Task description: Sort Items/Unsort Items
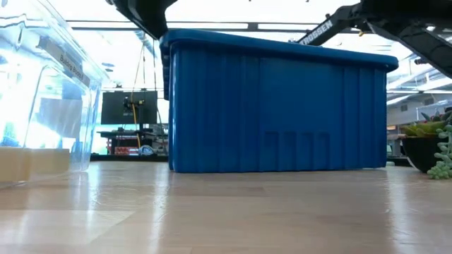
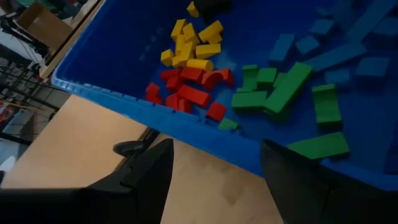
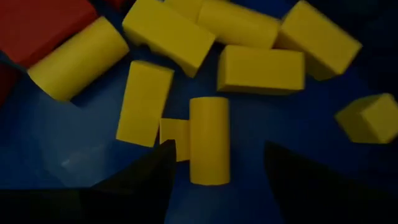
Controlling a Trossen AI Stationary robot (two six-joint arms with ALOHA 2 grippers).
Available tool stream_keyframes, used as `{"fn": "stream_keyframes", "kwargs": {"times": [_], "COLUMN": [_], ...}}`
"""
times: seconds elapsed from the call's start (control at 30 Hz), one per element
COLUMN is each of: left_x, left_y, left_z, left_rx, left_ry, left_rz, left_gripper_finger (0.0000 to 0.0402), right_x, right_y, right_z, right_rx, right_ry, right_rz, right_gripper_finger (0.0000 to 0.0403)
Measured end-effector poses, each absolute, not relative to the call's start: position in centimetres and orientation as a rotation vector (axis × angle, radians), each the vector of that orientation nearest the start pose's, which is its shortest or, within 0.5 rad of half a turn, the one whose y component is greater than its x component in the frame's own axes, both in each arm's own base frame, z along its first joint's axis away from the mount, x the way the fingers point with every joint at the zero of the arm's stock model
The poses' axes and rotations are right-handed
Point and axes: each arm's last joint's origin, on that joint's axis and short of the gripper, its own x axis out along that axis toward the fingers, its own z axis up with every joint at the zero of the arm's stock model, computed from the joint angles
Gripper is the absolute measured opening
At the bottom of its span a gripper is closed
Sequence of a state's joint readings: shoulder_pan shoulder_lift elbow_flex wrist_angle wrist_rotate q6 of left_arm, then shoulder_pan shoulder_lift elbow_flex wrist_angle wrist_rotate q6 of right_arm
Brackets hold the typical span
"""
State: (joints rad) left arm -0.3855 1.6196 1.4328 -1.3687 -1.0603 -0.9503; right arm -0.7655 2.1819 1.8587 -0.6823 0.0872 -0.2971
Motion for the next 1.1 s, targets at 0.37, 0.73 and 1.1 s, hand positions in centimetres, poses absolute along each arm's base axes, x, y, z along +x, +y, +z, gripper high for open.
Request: {"fn": "stream_keyframes", "kwargs": {"times": [0.37,0.73,1.1], "left_x": [27.6,27.8,27.8], "left_y": [-8.5,-8.6,-9.1], "left_z": [29.3,29.4,30.2], "left_rx": [0.211,0.189,0.171], "left_ry": [0.755,0.737,0.724], "left_rz": [0.960,0.956,0.935], "left_gripper_finger": [0.0248,0.0248,0.0248], "right_x": [33.1,32.8,32.7], "right_y": [-34.9,-34.9,-32.9], "right_z": [18.7,16.2,19.6], "right_rx": [0.156,0.098,0.018], "right_ry": [1.108,1.142,1.153], "right_rz": [-0.597,-0.489,-0.438], "right_gripper_finger": [0.0228,0.0176,0.0125]}}
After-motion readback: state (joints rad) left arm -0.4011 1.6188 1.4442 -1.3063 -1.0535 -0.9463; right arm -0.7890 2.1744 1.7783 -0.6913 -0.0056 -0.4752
